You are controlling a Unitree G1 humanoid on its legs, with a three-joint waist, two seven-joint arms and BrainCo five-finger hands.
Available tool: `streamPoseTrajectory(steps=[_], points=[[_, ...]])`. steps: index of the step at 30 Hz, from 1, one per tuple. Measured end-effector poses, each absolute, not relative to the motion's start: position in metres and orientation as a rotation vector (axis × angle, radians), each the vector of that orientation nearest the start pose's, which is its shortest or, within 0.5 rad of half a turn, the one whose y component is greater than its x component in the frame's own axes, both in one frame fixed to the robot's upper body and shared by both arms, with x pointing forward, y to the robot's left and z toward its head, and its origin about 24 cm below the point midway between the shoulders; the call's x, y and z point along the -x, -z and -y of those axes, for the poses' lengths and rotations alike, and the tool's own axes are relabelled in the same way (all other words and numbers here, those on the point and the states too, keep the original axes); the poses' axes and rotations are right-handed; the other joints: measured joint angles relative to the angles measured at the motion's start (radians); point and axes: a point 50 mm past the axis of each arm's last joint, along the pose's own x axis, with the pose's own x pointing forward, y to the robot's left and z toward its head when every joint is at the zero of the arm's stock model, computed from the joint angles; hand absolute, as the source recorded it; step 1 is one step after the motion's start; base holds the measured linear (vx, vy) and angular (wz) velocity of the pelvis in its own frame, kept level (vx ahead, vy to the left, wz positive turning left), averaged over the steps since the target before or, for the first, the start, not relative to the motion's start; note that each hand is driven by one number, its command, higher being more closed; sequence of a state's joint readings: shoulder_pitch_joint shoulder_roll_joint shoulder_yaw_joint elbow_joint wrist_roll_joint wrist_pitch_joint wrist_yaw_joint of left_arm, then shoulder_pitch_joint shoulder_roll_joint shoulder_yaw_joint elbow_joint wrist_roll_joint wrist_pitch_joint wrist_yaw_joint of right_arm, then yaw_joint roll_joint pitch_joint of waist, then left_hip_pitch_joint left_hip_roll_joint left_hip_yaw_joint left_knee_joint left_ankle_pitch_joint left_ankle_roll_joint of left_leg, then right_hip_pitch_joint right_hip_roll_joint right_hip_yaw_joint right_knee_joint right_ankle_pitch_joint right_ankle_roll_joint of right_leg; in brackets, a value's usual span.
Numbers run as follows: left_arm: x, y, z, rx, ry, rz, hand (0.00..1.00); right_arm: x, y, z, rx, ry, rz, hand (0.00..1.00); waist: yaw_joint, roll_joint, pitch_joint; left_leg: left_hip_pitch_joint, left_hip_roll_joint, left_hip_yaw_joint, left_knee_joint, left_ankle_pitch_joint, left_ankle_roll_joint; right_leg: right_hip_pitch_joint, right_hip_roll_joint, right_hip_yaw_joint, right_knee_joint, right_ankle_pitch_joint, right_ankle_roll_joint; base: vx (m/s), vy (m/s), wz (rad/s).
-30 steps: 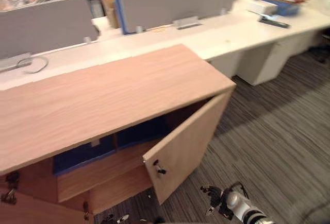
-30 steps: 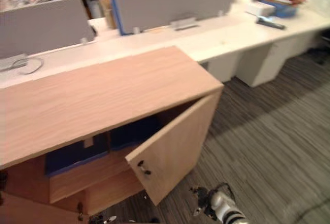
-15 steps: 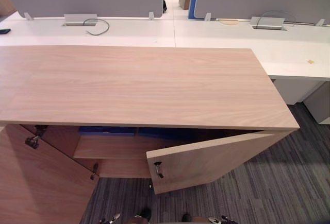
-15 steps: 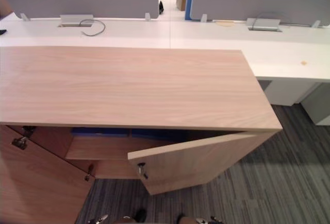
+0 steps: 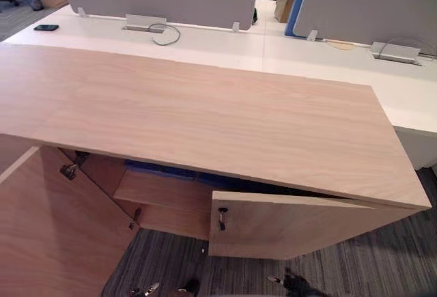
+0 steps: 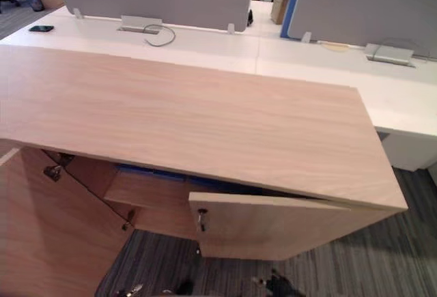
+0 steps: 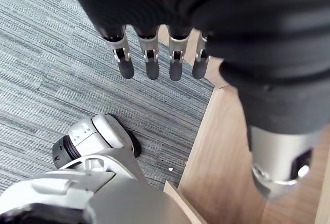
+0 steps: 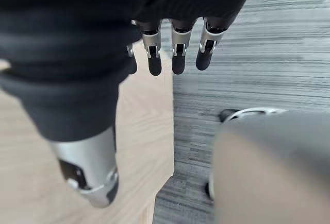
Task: Walk over to the cabinet, pick up the folder, carry it to the office cabinet, place the folder inside the office cabinet, then close the office cabinet door
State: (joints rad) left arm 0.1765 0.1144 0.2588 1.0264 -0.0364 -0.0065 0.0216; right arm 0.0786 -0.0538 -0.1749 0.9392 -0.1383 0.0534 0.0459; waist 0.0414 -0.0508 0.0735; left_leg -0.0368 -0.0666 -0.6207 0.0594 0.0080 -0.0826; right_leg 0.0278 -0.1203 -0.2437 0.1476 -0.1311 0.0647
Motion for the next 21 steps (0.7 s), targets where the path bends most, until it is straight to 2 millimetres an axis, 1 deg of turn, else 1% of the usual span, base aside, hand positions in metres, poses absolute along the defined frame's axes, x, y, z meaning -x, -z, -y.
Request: streamPoseTrajectory(steps=[3, 4, 6, 8, 11, 12, 13, 14, 15, 16, 17, 18, 19, 20, 21], points=[[-0.055, 0.161, -0.232, 0.034, -0.382, -1.162, 0.0, -0.132, 0.146, 0.193, 0.082, 0.085, -0.996, 0.0, 0.004, 0.003, 0.003, -0.005, -0.007, -0.029, -0.004, 0.015, -0.007, 0.011, -0.002, -0.03, -0.005, 0.004, 0.0, -0.02, -0.046, 0.32], [-0.055, 0.161, -0.232, 0.035, -0.384, -1.162, 0.0, -0.134, 0.144, 0.193, 0.083, 0.087, -0.983, 0.0, 0.005, 0.008, 0.008, -0.005, -0.008, -0.037, -0.009, 0.018, -0.007, 0.019, -0.003, -0.046, -0.006, 0.004, 0.0, -0.03, -0.042, 0.41], [-0.054, 0.161, -0.232, 0.036, -0.391, -1.165, 0.0, -0.138, 0.143, 0.19, 0.088, 0.077, -0.973, 0.0, 0.005, 0.009, 0.012, -0.007, -0.006, -0.038, -0.017, 0.02, -0.014, 0.031, -0.003, -0.063, -0.014, 0.002, 0.003, -0.03, -0.042, 0.33], [-0.054, 0.161, -0.232, 0.037, -0.394, -1.164, 0.0, -0.136, 0.144, 0.189, 0.081, 0.08, -0.981, 0.0, 0.004, 0.015, 0.017, -0.023, 0.0, -0.026, -0.021, 0.025, -0.018, 0.038, -0.004, -0.094, -0.018, 0.001, 0.003, -0.04, -0.049, 0.53], [-0.053, 0.162, -0.23, 0.046, -0.397, -1.167, 0.0, -0.123, 0.149, 0.191, 0.091, 0.081, -1.017, 0.0, 0.002, 0.026, 0.037, -0.035, 0.015, 0.055, -0.021, 0.03, -0.015, 0.075, -0.012, -0.151, -0.02, -0.006, 0.004, -0.02, -0.049, 0.59], [-0.052, 0.162, -0.229, 0.056, -0.403, -1.17, 0.0, -0.119, 0.15, 0.191, 0.104, 0.076, -1.033, 0.0, 0.001, 0.035, 0.049, -0.043, 0.033, 0.137, -0.02, 0.028, -0.013, 0.093, -0.017, -0.172, -0.019, -0.007, 0.005, 0.0, -0.031, 0.49], [-0.051, 0.162, -0.228, 0.062, -0.408, -1.17, 0.0, -0.117, 0.151, 0.192, 0.109, 0.075, -1.042, 0.0, 0.001, 0.039, 0.055, -0.051, 0.047, 0.195, -0.018, 0.029, -0.012, 0.099, -0.02, -0.191, -0.019, -0.008, 0.007, -0.02, -0.042, 0.6], [-0.051, 0.163, -0.226, 0.075, -0.415, -1.169, 0.0, -0.112, 0.153, 0.195, 0.117, 0.076, -1.065, 0.0, -0.001, 0.048, 0.064, -0.07, 0.076, 0.317, -0.013, 0.028, 0.002, 0.103, -0.023, -0.219, -0.019, -0.007, 0.014, -0.02, -0.03, 0.55], [-0.052, 0.163, -0.225, 0.081, -0.416, -1.168, 0.0, -0.112, 0.153, 0.198, 0.12, 0.083, -1.067, 0.0, -0.002, 0.047, 0.071, -0.084, 0.095, 0.407, -0.003, 0.026, 0.012, 0.105, -0.03, -0.237, -0.019, -0.006, 0.016, 0.01, 0.005, 0.65], [-0.052, 0.163, -0.223, 0.092, -0.422, -1.167, 0.0, -0.112, 0.152, 0.202, 0.143, 0.083, -1.069, 0.0, -0.004, 0.056, 0.082, -0.106, 0.121, 0.515, 0.019, 0.025, 0.022, 0.108, -0.044, -0.266, -0.017, -0.006, 0.016, 0.05, 0.036, 0.6], [-0.051, 0.164, -0.222, 0.099, -0.427, -1.168, 0.0, -0.112, 0.152, 0.205, 0.16, 0.082, -1.071, 0.0, -0.006, 0.058, 0.087, -0.122, 0.133, 0.579, 0.035, 0.025, 0.034, 0.113, -0.046, -0.286, -0.015, -0.007, 0.021, 0.06, 0.034, 0.63], [-0.051, 0.164, -0.222, 0.101, -0.43, -1.17, 0.0, -0.111, 0.152, 0.208, 0.166, 0.089, -1.078, 0.0, -0.007, 0.06, 0.09, -0.134, 0.142, 0.641, 0.049, 0.034, 0.074, 0.123, -0.056, -0.306, -0.009, -0.011, 0.026, 0.11, 0.027, 0.84], [-0.05, 0.164, -0.223, 0.105, -0.438, -1.171, 0.0, -0.106, 0.154, 0.213, 0.143, 0.127, -1.099, 0.0, -0.011, 0.056, 0.099, -0.144, 0.146, 0.722, 0.064, 0.065, 0.121, 0.139, -0.078, -0.344, 0.006, -0.022, 0.043, 0.12, 0.04, 0.82], [-0.049, 0.164, -0.223, 0.11, -0.445, -1.171, 0.0, -0.104, 0.154, 0.216, 0.134, 0.149, -1.108, 0.0, -0.012, 0.057, 0.099, -0.151, 0.149, 0.757, 0.07, 0.077, 0.145, 0.143, -0.088, -0.361, 0.018, -0.027, 0.049, 0.17, 0.091, 0.89], [-0.049, 0.164, -0.223, 0.117, -0.455, -1.171, 0.0, -0.1, 0.155, 0.22, 0.12, 0.181, -1.122, 0.0, -0.012, 0.062, 0.098, -0.155, 0.148, 0.799, 0.074, 0.073, 0.163, 0.141, -0.105, -0.38, 0.042, -0.03, 0.05, 0.16, 0.131, 0.71]])
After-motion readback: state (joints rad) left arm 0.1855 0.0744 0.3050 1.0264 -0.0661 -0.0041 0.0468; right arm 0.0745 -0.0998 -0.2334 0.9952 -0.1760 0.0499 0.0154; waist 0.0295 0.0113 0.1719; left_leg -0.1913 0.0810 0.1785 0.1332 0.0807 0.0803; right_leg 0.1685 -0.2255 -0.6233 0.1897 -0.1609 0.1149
